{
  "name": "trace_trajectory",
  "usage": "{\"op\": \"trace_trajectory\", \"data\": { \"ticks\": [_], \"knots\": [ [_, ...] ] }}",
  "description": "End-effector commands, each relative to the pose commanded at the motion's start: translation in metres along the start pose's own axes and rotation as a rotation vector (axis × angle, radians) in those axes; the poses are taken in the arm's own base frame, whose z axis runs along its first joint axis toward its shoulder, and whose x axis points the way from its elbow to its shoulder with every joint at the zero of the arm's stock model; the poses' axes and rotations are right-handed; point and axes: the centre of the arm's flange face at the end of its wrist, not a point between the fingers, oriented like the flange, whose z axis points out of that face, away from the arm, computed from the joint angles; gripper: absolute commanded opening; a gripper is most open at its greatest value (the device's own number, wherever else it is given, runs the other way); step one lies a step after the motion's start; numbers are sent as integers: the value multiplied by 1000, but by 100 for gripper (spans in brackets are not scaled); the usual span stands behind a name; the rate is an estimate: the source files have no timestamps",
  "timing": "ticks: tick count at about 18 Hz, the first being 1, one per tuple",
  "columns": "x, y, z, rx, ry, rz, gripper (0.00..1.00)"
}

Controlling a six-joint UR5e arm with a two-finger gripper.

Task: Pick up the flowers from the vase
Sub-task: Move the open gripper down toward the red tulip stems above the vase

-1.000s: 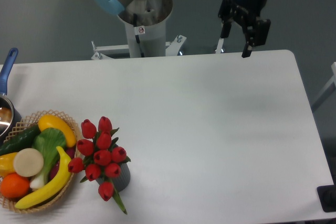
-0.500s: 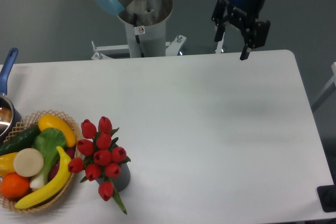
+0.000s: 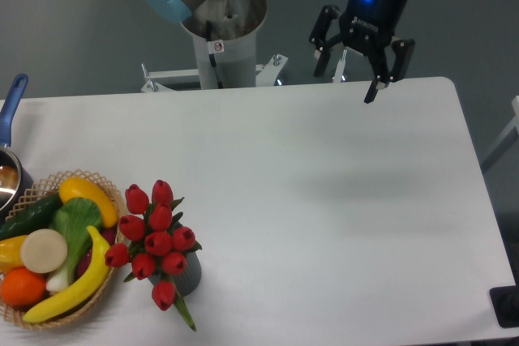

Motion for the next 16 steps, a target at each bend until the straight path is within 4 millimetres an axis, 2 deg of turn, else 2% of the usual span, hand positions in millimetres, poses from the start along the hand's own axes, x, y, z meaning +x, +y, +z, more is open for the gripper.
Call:
{"op": "trace_trajectory", "data": {
  "ticks": [4,6,9,12,16],
  "knots": [
    [-5,-20,20,55,-37,-66,100],
    [-5,-23,30,61,-36,-73,100],
    [2,-34,51,66,7,-119,100],
    [5,-44,62,78,1,-139,100],
    [13,-46,87,67,35,-116,100]
  ]
}}
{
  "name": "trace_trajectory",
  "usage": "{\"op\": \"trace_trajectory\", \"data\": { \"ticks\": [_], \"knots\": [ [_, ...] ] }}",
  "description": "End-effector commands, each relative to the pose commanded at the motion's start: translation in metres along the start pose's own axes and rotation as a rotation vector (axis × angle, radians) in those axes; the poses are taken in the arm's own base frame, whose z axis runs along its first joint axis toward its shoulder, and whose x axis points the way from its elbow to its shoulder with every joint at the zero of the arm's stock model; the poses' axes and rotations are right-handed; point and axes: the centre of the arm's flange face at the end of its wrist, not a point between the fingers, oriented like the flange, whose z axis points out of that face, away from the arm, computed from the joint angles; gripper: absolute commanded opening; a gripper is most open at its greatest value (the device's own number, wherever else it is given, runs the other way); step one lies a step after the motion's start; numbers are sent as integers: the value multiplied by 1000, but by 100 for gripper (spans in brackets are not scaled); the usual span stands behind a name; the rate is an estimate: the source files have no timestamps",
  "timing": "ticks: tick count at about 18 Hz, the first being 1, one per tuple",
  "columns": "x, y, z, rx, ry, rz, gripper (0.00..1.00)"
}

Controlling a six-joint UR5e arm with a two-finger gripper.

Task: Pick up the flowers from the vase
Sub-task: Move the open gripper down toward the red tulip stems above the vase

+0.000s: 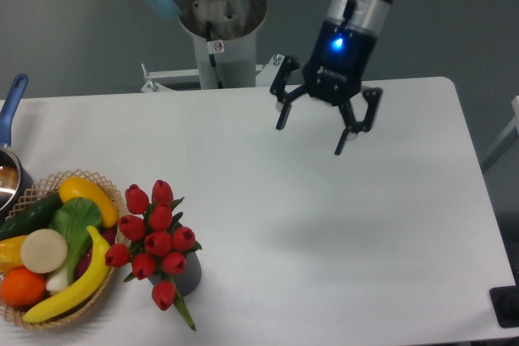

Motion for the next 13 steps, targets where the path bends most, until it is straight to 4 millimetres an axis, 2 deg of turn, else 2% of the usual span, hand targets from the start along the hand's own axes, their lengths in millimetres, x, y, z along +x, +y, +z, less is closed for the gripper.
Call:
{"op": "trace_trajectory", "data": {
  "ticks": [3,6,9,10,13],
  "knots": [
    [11,-2,22,6,11,50,100],
    [19,4,34,14,13,118,100],
    [28,6,69,10,83,177,100],
    [35,1,77,27,107,214,100],
    [38,-4,89,175,191,209,100]
  ]
}}
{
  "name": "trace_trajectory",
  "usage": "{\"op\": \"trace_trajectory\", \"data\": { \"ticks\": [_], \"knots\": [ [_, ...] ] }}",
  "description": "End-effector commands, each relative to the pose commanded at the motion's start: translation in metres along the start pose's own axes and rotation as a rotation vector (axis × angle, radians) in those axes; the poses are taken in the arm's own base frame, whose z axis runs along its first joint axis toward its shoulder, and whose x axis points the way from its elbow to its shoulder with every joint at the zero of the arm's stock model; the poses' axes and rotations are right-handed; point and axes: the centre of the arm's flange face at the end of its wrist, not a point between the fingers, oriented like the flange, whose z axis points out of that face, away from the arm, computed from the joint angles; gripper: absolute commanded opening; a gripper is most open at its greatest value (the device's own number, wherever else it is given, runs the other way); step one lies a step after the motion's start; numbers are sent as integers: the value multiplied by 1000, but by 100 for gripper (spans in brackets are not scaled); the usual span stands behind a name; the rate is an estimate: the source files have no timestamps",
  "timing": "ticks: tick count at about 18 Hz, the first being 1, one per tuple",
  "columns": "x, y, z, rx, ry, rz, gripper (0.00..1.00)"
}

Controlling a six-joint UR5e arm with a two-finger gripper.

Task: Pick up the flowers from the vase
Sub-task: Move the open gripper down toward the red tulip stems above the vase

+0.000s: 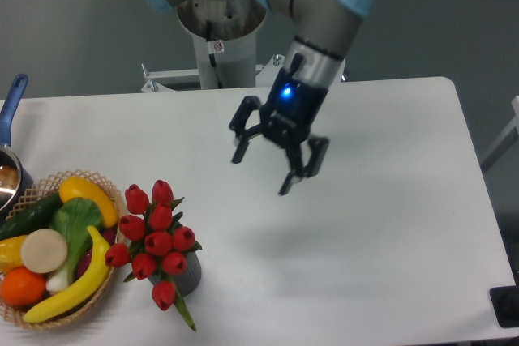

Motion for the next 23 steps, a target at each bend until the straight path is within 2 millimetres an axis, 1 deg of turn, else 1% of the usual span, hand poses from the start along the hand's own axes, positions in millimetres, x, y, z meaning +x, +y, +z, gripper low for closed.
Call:
{"op": "trace_trajectory", "data": {
  "ticks": [3,4,6,8,11,13,18,22,23],
  "knots": [
    [-2,1,13,140,64,-49,100],
    [-4,4,18,176,82,-75,100],
    [-11,21,32,191,109,-114,100],
    [-15,33,42,203,127,-139,100],
    [-16,34,44,266,148,-163,100],
    [-17,37,47,269,153,-172,100],
    [-27,46,58,266,163,-182,100],
    [-31,42,61,267,165,-173,100],
    [-30,43,65,263,171,-172,100]
  ]
}}
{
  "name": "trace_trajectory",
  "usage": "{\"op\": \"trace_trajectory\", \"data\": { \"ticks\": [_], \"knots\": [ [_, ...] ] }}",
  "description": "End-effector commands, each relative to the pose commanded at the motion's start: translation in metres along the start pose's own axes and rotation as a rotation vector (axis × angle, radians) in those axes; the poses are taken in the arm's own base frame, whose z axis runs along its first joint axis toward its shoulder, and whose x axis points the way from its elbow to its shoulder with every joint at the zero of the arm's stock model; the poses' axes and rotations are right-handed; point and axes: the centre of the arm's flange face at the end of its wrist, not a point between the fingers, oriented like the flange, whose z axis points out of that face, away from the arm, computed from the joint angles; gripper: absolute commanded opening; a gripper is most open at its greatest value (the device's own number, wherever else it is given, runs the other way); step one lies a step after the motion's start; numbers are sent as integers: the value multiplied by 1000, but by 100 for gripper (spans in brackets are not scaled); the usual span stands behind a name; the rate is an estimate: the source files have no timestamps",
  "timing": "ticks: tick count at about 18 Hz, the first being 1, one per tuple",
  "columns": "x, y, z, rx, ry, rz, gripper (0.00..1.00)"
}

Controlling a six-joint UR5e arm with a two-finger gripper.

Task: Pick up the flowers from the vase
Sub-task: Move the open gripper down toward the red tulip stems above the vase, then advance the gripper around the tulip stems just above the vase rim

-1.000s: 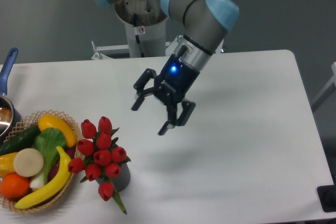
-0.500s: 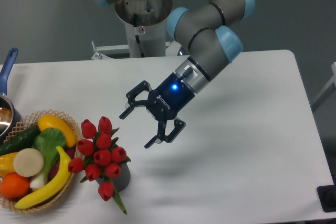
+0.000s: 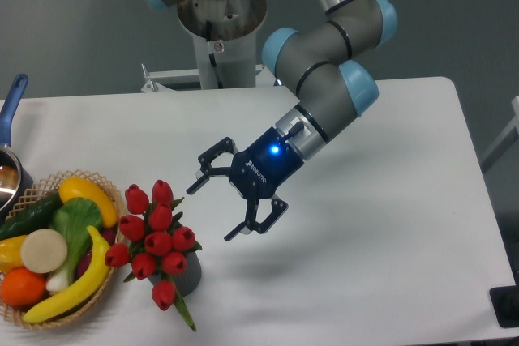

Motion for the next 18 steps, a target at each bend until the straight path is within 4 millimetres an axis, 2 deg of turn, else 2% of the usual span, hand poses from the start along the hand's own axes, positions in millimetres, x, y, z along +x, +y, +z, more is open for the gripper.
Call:
{"op": "trace_trajectory", "data": {
  "ticks": [2,8,13,18],
  "knots": [
    [2,-1,9,-2,14,13,100],
    [2,-2,17,-4,22,33,100],
    [-4,7,32,-13,38,32,100],
    [-4,7,42,-21,52,32,100]
  ]
}}
